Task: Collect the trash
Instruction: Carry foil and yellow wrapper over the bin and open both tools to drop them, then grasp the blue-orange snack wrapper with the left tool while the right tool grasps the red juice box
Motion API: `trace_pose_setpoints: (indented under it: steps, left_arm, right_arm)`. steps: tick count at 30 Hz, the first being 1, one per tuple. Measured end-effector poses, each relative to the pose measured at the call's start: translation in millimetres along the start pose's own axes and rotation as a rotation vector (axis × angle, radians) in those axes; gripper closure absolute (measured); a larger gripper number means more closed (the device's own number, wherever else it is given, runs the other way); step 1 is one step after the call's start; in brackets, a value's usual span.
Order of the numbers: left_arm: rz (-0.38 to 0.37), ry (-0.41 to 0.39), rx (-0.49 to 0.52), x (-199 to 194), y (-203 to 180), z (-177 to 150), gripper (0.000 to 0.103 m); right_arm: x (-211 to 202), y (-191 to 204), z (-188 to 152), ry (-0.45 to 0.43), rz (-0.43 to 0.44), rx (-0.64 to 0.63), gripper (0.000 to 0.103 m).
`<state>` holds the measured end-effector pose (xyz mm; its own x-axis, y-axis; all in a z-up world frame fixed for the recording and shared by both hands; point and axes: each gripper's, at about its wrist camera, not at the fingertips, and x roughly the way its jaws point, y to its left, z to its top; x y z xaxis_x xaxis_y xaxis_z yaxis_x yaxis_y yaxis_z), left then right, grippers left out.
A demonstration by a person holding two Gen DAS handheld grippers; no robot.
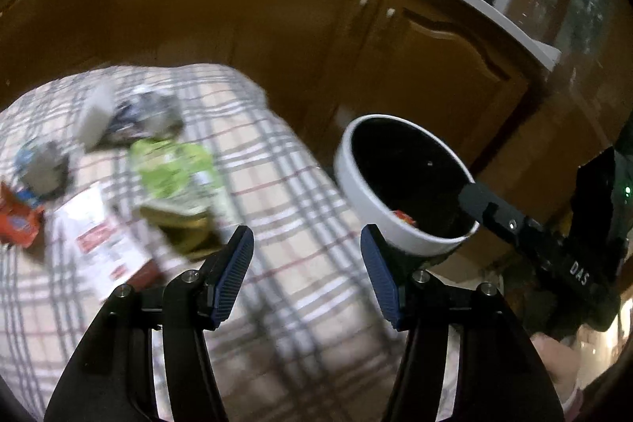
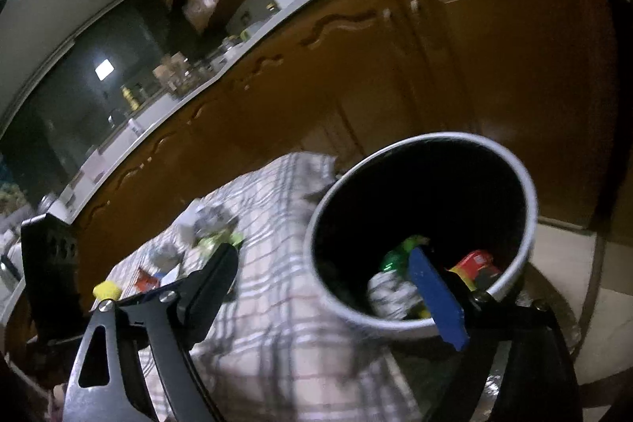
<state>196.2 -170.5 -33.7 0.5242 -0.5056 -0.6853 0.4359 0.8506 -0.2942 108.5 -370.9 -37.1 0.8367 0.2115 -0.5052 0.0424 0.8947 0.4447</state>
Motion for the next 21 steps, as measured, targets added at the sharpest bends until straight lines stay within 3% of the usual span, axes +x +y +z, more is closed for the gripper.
trace_pose_setpoints:
  steps: [21]
  left_arm:
    - [0.143, -0.049, -0.216, -61.3, 117.3, -42.1, 0.046]
  right_arm:
    - [38.8, 86.4, -34.0, 0.123, 0.109, -0.118, 0.013]
